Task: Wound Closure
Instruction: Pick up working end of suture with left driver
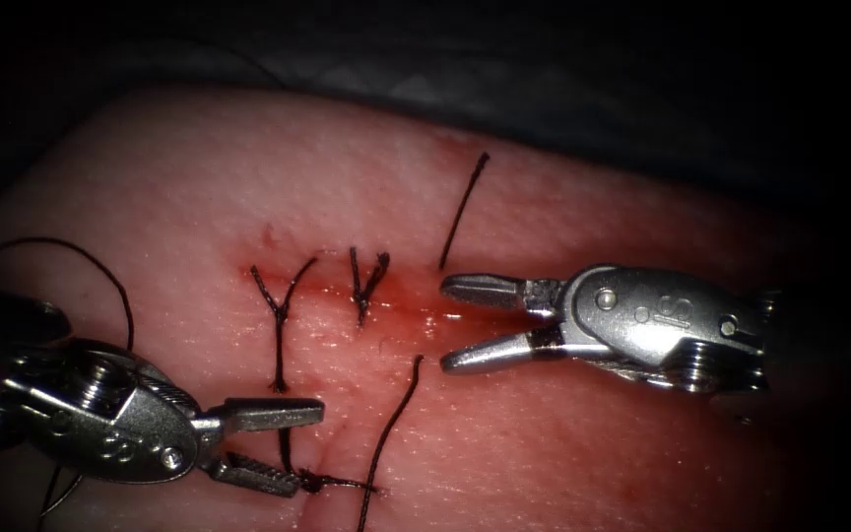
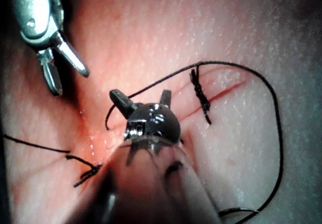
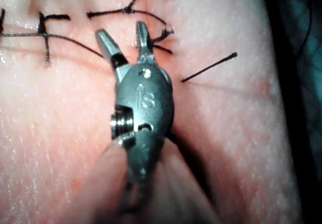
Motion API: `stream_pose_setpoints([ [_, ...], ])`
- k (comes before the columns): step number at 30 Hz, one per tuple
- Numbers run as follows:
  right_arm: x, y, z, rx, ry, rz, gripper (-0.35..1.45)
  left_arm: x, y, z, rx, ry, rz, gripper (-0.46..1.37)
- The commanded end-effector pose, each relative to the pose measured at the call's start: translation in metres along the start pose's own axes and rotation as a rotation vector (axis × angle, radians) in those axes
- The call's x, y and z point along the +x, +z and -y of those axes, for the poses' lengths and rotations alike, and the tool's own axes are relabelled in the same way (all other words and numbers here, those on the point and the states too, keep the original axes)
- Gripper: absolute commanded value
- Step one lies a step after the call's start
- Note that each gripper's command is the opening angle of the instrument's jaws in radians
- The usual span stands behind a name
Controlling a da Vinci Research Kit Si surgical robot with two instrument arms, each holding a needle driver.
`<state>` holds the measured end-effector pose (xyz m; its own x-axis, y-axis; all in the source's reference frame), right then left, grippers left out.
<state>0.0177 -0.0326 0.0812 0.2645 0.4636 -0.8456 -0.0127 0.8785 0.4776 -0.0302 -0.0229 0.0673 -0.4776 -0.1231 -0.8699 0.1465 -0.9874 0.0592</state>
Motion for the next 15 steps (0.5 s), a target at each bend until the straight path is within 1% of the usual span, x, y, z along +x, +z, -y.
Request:
stream_pose_setpoints([
  [1, 0.0, 0.0, 0.0, 0.0, 0.0, 0.0, 0.27, 0.0, 0.0002, 0.0002, 0.011, 0.021, -0.017, 0.77],
  [2, 0.0, 0.0, 0.0, 0.001, 0.0, 0.0, 0.28, 0.0, 0.0004, 0.0002, 0.011, 0.031, -0.026, 0.79],
  [4, 0.0, -0.0001, 0.0, 0.001, 0.0, 0.0, 0.28, 0.0001, 0.0009, 0.0003, 0.012, 0.064, -0.053, 0.75],
  [6, 0.0, -0.0001, 0.0, 0.001, 0.0, -0.003, 0.28, 0.0002, 0.0013, 0.0002, 0.008, 0.084, -0.063, 0.74],
  [8, 0.0, -0.0001, 0.0, 0.001, 0.0, -0.003, 0.28, 0.0002, 0.0017, 0.0002, 0.007, 0.127, -0.07, 0.66],
  [9, 0.0, -0.0001, 0.0, 0.001, -0.001, -0.003, 0.28, 0.0002, 0.002, 0.0001, 0.007, 0.16, -0.072, 0.47],
  [10, 0.0, -0.0001, 0.0, 0.001, -0.001, -0.003, 0.28, 0.0002, 0.0024, 0.0, 0.008, 0.187, -0.073, 0.47],
  [13, 0.0, -0.0001, 0.0, 0.001, -0.001, -0.003, 0.28, 0.0001, 0.003, -0.0002, 0.011, 0.221, -0.071, 0.54],
  [15, 0.0, -0.0002, 0.0, 0.002, -0.001, -0.006, 0.28, 0.0, 0.0032, -0.0002, 0.013, 0.239, -0.07, 0.5],
])
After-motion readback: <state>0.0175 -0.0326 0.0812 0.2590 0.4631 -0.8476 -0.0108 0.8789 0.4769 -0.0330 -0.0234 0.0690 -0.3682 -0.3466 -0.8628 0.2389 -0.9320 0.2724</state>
